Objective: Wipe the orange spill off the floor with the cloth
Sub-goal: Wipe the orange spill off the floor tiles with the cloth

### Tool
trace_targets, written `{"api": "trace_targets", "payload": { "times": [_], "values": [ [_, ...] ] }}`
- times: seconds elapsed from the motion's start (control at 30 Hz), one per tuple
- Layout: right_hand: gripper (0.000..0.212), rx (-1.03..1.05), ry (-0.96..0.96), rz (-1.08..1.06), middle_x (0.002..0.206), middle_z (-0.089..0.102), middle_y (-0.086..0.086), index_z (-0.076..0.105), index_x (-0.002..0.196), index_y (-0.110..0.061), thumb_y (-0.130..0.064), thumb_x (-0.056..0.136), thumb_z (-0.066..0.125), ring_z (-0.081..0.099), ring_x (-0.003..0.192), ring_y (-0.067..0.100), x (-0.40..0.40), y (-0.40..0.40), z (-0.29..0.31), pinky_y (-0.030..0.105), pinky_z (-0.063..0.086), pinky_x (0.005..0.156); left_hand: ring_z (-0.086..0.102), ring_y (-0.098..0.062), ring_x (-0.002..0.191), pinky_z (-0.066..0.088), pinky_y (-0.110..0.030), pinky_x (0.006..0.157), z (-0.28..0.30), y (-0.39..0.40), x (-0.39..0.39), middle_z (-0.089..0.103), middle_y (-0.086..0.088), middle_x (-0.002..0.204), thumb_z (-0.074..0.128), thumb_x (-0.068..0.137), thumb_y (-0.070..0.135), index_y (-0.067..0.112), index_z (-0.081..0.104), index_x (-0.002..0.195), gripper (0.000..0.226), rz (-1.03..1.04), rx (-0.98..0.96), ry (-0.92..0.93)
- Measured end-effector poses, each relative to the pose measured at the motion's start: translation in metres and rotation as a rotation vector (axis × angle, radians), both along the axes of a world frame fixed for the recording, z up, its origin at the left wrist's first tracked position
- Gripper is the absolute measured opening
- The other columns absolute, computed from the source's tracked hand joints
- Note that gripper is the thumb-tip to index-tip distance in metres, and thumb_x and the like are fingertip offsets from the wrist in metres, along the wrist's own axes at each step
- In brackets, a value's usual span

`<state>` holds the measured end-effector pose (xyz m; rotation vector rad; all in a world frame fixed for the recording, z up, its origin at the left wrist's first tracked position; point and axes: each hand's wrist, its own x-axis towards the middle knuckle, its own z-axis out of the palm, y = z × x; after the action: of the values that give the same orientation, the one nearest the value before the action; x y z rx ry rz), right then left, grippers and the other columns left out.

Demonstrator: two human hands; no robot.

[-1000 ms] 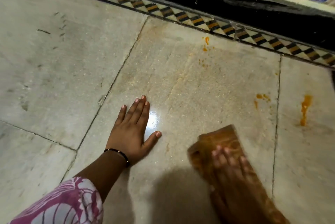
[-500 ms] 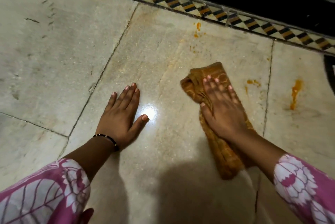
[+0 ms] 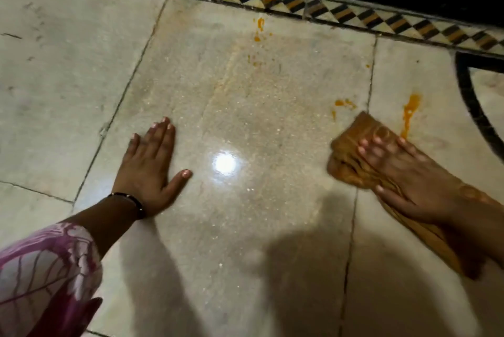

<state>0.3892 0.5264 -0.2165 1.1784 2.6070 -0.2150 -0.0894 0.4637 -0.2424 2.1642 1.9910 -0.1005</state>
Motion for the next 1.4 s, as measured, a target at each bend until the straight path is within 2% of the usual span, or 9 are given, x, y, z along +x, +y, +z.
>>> {"api": "trace_targets", "payload": {
  "times": [0.2, 0.33, 0.5, 0.67, 0.77, 0.9, 1.13, 1.27, 1.4],
  "values": [
    [0.074, 0.148, 0.125, -0.579, 0.159, 0.001, 0.004, 0.002, 0.151, -0.014, -0.054, 0.089, 0.009, -0.001, 0.145, 0.019, -0.066, 0.029, -0.019, 0.041, -0.004, 0.117, 0.004, -0.026, 0.145, 0.004, -0.047, 0.115, 0.002, 0.004, -0.002, -0.001, -0.007, 0.158, 0.021, 0.084, 0.065, 0.011, 0.002, 0.151, 0.087, 0.007, -0.052, 0.011],
    [0.072, 0.104, 0.141, -0.372, 0.159, 0.004, 0.005, 0.003, 0.151, -0.014, -0.053, 0.091, 0.012, 0.000, 0.145, 0.020, -0.094, 0.019, -0.016, 0.044, -0.003, 0.116, 0.002, -0.025, 0.145, 0.002, -0.046, 0.115, 0.000, 0.004, -0.002, -0.003, -0.007, 0.158, 0.019, 0.083, 0.065, 0.010, 0.001, 0.151, 0.089, 0.012, -0.045, 0.006],
    [0.064, 0.016, 0.180, -0.053, 0.155, 0.023, 0.003, 0.019, 0.149, -0.015, -0.047, 0.095, 0.031, 0.015, 0.144, 0.019, -0.087, -0.081, -0.011, 0.047, 0.013, 0.116, 0.007, -0.035, 0.144, 0.001, -0.053, 0.113, 0.008, -0.005, 0.061, 0.001, -0.019, 0.156, 0.022, 0.084, 0.060, 0.001, 0.008, 0.149, 0.089, 0.146, 0.054, -0.102],
    [0.062, -0.080, 0.040, -0.027, 0.150, 0.033, -0.003, 0.023, 0.148, -0.026, -0.054, 0.093, 0.024, 0.025, 0.140, 0.016, 0.026, -0.136, 0.003, 0.045, 0.020, 0.109, 0.004, -0.027, 0.143, -0.006, -0.042, 0.113, 0.015, 0.010, 0.182, 0.002, -0.016, 0.156, 0.011, 0.090, 0.066, 0.002, 0.010, 0.149, 0.087, -0.144, 0.095, -0.245],
    [0.063, -0.108, -0.018, -0.232, 0.146, 0.040, 0.001, 0.011, 0.149, -0.030, -0.057, 0.093, 0.017, 0.031, 0.137, 0.017, 0.073, -0.121, 0.012, 0.039, 0.014, 0.110, 0.001, -0.026, 0.145, -0.012, -0.038, 0.113, 0.008, 0.030, 0.216, -0.002, -0.012, 0.156, 0.002, 0.086, 0.070, 0.005, 0.001, 0.148, 0.090, -0.195, 0.100, -0.210],
    [0.068, 0.013, 0.041, -0.580, 0.156, 0.017, 0.001, 0.008, 0.151, -0.026, -0.060, 0.092, 0.012, 0.005, 0.144, 0.012, 0.084, -0.079, 0.002, 0.041, 0.003, 0.116, -0.009, -0.020, 0.145, -0.010, -0.042, 0.116, -0.006, 0.035, 0.220, -0.007, -0.007, 0.158, 0.004, 0.084, 0.073, 0.009, -0.003, 0.150, 0.092, -0.202, 0.060, -0.124],
    [0.072, 0.138, 0.028, -1.054, 0.159, -0.007, 0.009, -0.005, 0.150, -0.012, -0.055, 0.094, 0.012, -0.006, 0.145, 0.024, 0.030, 0.066, -0.011, 0.047, -0.002, 0.117, -0.009, -0.020, 0.146, -0.005, -0.044, 0.116, -0.002, 0.032, 0.222, -0.006, -0.008, 0.158, 0.012, 0.088, 0.070, 0.007, -0.002, 0.150, 0.089, -0.188, 0.052, -0.140],
    [0.069, 0.079, 0.077, -0.756, 0.158, -0.008, 0.006, -0.007, 0.149, -0.016, -0.054, 0.094, 0.012, -0.008, 0.145, 0.023, -0.038, 0.102, -0.010, 0.046, -0.002, 0.117, -0.005, -0.020, 0.146, -0.004, -0.043, 0.116, -0.001, 0.033, 0.221, -0.001, -0.009, 0.159, 0.019, 0.090, 0.067, 0.007, 0.003, 0.150, 0.087, -0.198, 0.052, -0.151],
    [0.067, 0.049, 0.118, -0.436, 0.159, 0.006, 0.002, 0.003, 0.151, -0.020, -0.053, 0.093, 0.013, 0.000, 0.146, 0.018, -0.065, 0.043, -0.010, 0.045, 0.002, 0.117, -0.001, -0.021, 0.146, -0.003, -0.044, 0.116, 0.001, 0.035, 0.221, 0.003, -0.010, 0.158, 0.019, 0.089, 0.067, 0.006, 0.005, 0.150, 0.087, -0.199, 0.038, -0.144]
  ]
}}
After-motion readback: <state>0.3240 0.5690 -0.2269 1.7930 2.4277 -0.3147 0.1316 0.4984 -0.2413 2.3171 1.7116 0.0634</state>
